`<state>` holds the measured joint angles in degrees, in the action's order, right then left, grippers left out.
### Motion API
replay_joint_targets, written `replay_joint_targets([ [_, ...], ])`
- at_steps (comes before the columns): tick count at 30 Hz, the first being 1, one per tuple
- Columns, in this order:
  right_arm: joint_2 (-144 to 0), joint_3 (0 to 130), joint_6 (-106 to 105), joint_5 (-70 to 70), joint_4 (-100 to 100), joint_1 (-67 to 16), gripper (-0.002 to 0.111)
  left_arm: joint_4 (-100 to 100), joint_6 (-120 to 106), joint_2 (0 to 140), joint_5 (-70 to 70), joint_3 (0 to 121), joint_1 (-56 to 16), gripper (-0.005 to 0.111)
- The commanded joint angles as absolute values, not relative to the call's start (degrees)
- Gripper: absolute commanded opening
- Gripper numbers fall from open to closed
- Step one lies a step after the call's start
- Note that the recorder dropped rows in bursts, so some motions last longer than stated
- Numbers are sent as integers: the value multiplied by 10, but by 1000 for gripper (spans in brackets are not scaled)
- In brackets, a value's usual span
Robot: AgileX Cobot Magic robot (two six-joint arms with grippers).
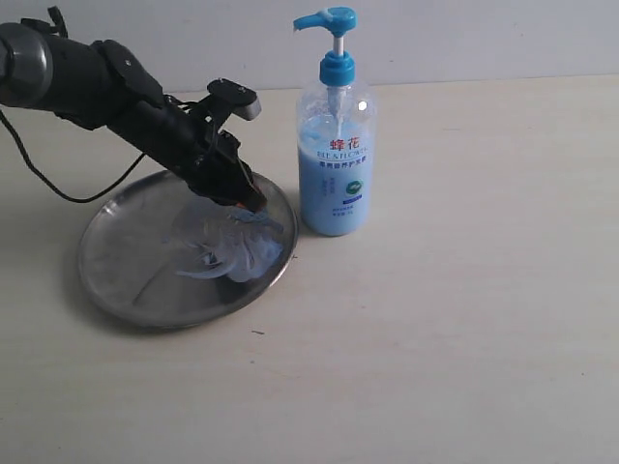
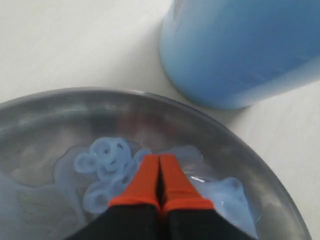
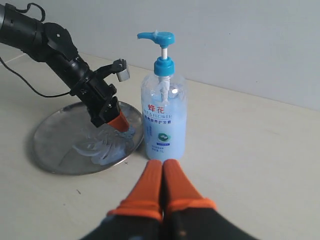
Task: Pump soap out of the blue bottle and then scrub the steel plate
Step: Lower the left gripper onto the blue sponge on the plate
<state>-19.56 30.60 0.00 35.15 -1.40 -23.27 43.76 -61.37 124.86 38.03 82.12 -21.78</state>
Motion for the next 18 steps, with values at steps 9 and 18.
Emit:
replay_joint_targets([
  [9, -193, 304, 0, 343, -15, -233, 0, 417, -613, 1271, 335, 828, -224, 0],
  [18, -193, 304, 0, 343, -15, -233, 0, 417, -601, 1277, 289, 828, -224, 0],
])
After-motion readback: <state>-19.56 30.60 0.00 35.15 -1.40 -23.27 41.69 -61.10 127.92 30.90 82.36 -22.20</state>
